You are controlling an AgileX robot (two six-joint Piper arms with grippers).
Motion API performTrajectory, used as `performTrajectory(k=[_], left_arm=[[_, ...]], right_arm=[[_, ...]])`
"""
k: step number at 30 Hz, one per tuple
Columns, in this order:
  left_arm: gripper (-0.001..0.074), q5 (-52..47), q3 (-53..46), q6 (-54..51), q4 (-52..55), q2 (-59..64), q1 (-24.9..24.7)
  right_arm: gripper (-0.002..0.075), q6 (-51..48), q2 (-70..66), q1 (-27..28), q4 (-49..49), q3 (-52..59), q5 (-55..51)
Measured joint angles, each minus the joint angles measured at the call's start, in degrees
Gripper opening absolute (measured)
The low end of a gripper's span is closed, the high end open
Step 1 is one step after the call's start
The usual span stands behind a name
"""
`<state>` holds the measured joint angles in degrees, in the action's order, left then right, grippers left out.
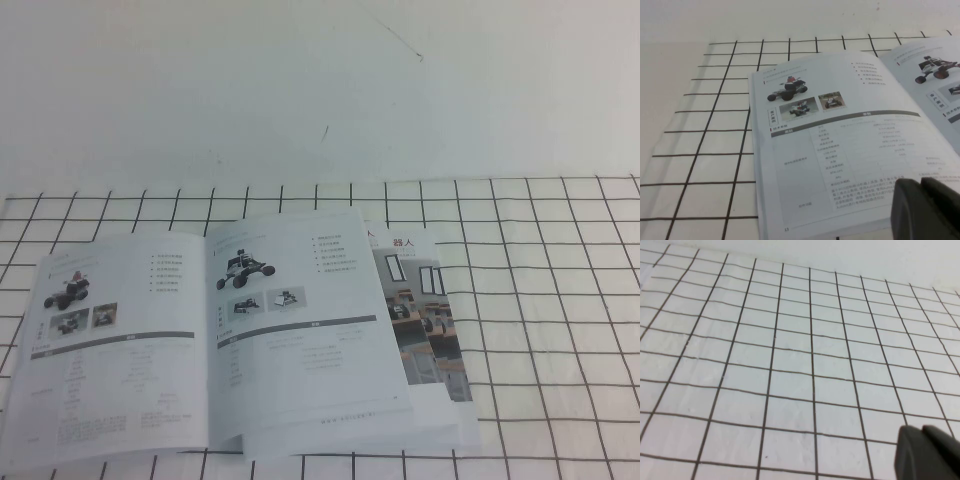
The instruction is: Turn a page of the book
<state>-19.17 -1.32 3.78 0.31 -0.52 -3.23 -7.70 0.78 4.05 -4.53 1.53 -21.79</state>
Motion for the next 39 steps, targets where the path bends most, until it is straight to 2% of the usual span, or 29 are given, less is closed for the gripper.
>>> performTrajectory(k=[6,14,22,26,29,35,39], left_arm=[[-0.0002,0.0,0.0,-0.1,0.6,0.0,0.0],[-0.0002,0.5,0.0,-3.8,7.1,0.0,0.0],[-0.0002,1.6,-0.1,-3.8,8.4,0.0,0.0],[-0.0002,10.4,-0.3,-4.1,8.5,0.0,0.0],[-0.0002,21.5,-0.3,-3.8,8.5,0.0,0.0],[-0.0002,43.1,-0.3,2.6,8.8,0.0,0.0],[-0.0002,52.2,-0.3,5.1,9.0,0.0,0.0]], right_arm=[[-0.0002,0.0,0.0,0.0,0.0,0.0,0.0],[-0.0002,0.0,0.0,0.0,0.0,0.0,0.7],[-0.0002,0.0,0.0,0.0,0.0,0.0,9.9],[-0.0002,0.0,0.0,0.0,0.0,0.0,19.0],[-0.0002,0.1,0.0,0.0,0.0,0.0,26.7],[-0.0002,2.6,0.0,0.0,1.3,0.0,40.4],[-0.0002,2.8,0.0,0.0,3.2,0.0,47.3]])
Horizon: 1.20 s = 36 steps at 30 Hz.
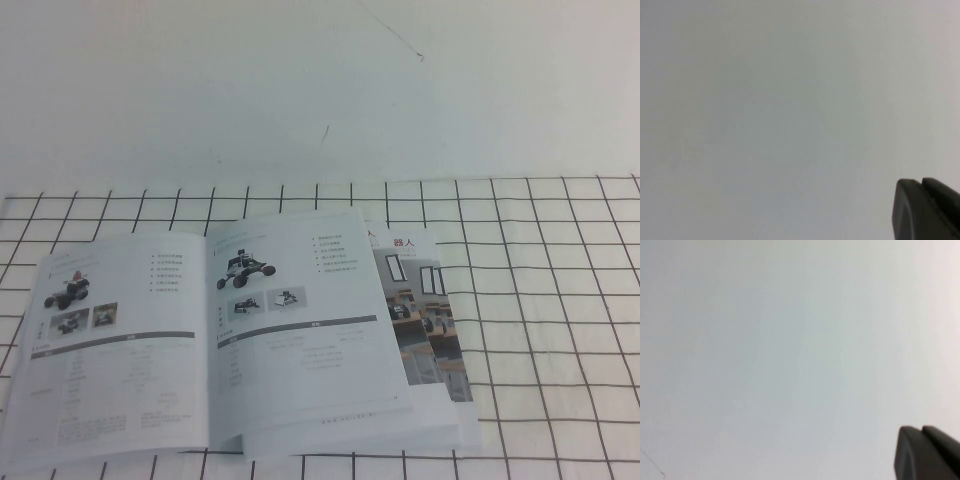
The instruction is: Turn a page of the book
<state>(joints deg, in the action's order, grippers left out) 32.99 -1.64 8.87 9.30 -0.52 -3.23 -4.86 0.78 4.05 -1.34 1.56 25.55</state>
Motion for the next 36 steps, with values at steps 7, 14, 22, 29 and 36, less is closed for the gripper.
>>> performTrajectory(k=[7,14,22,29,36], left_arm=[[-0.0002,-4.1,1.5,2.2,0.1,0.0,0.0],[-0.0002,-35.3,16.2,10.0,0.0,1.6,0.0],[-0.0002,-49.0,27.3,11.2,-5.8,17.7,0.0],[-0.0002,-52.2,29.3,2.9,-15.6,34.1,0.0],[-0.0002,-57.7,33.1,-2.4,-23.5,52.7,0.0]], right_arm=[[-0.0002,-0.6,0.0,0.0,-0.3,-1.3,-1.6],[-0.0002,-0.6,-0.7,0.0,-0.7,-15.1,-28.9],[-0.0002,-2.9,-17.1,0.0,8.2,-30.2,-51.3],[-0.0002,-16.7,-38.5,0.0,19.3,-40.5,-65.1],[-0.0002,-34.7,-58.3,0.0,36.4,-47.1,-72.0]])
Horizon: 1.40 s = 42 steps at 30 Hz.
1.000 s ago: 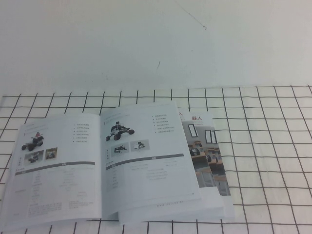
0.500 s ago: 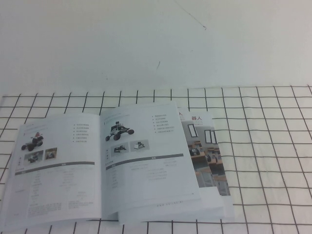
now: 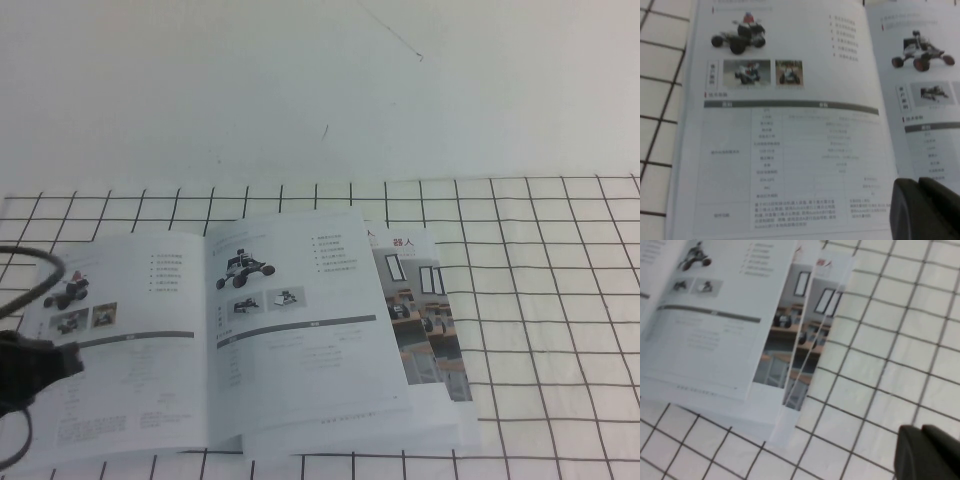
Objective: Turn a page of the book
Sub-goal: Open the closed book
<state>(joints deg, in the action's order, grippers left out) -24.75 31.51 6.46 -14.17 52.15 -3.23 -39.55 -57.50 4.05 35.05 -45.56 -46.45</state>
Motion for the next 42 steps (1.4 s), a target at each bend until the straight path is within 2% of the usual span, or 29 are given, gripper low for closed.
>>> performTrajectory(k=[4,8,16,21,24,28,31,35,42], left_arm=[[-0.0002,-1.0,3.0,-7.2,-7.7,8.8,0.0],[-0.0002,-0.5,5.5,-15.2,-15.6,16.9,0.0],[-0.0002,1.2,8.2,-23.2,-25.9,27.8,0.0],[-0.0002,3.5,8.4,-23.7,-27.6,32.3,0.0],[-0.0002,4.6,8.5,-24.6,-28.7,34.2,0.0],[-0.0002,5.7,8.5,-25.2,-29.1,36.0,0.0],[-0.0002,6.5,8.5,-25.3,-29.6,37.0,0.0],[-0.0002,6.9,8.5,-25.4,-29.6,37.5,0.0],[-0.0002,7.1,8.5,-26.2,-31.7,39.4,0.0]], right_arm=[[-0.0002,-8.1,-10.5,0.0,5.7,-2.8,-1.6],[-0.0002,-10.5,-19.8,-2.5,6.2,-5.9,-1.1],[-0.0002,-11.7,-34.6,-16.0,6.2,-15.0,1.7],[0.0004,-9.7,-42.8,-21.1,4.9,-23.3,1.8],[0.0073,-6.8,-47.0,-22.0,4.3,-28.5,1.6],[0.0306,-3.9,-52.7,-22.0,5.6,-33.1,0.3],[0.0424,-3.8,-56.2,-22.1,9.4,-34.0,-0.8],[0.0465,-4.1,-59.9,-23.1,13.5,-34.1,-1.3],[0.0474,-4.8,-62.4,-24.6,17.7,-34.3,-1.3]])
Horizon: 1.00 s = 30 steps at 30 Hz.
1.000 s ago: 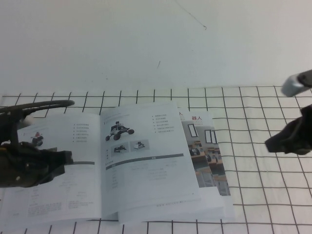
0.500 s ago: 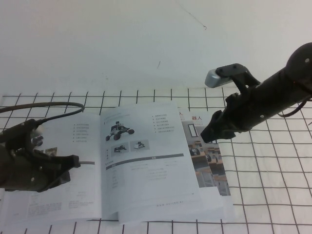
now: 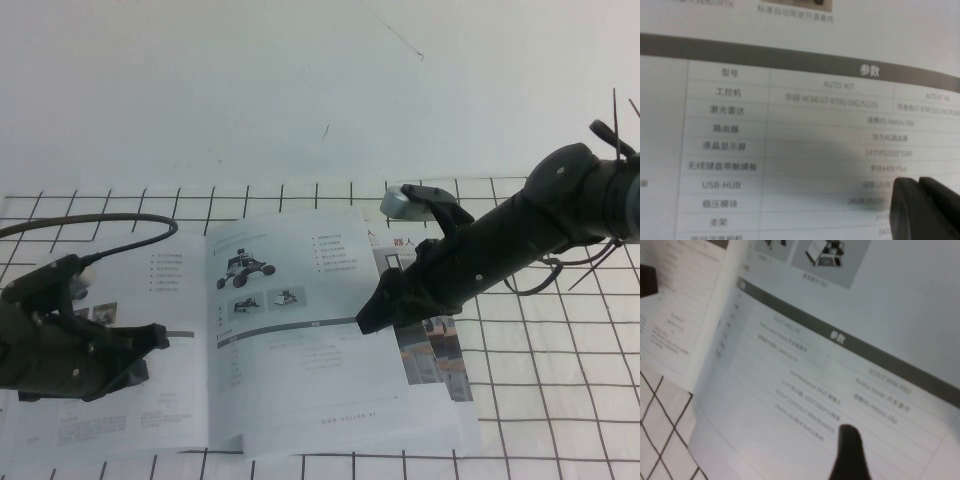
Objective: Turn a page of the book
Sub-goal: Open the closed book
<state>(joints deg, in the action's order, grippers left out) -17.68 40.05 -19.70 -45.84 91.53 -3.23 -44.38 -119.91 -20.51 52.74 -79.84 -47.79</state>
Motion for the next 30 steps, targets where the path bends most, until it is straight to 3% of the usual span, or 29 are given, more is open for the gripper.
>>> performTrajectory(k=[13,24,30], left_arm=[[-0.0002,0.5,0.0,-19.1,-18.3,1.9,-1.4],[-0.0002,0.2,0.5,-21.4,-22.0,7.0,-1.4],[-0.0002,-0.1,0.6,-22.6,-24.1,7.5,-1.4]], right_arm=[[0.0475,2.9,-1.2,-0.3,-0.2,-0.1,1.1],[0.0475,7.3,-1.2,-0.3,-3.0,-0.1,1.3],[0.0475,3.2,-1.2,-0.3,2.7,-0.1,0.5]])
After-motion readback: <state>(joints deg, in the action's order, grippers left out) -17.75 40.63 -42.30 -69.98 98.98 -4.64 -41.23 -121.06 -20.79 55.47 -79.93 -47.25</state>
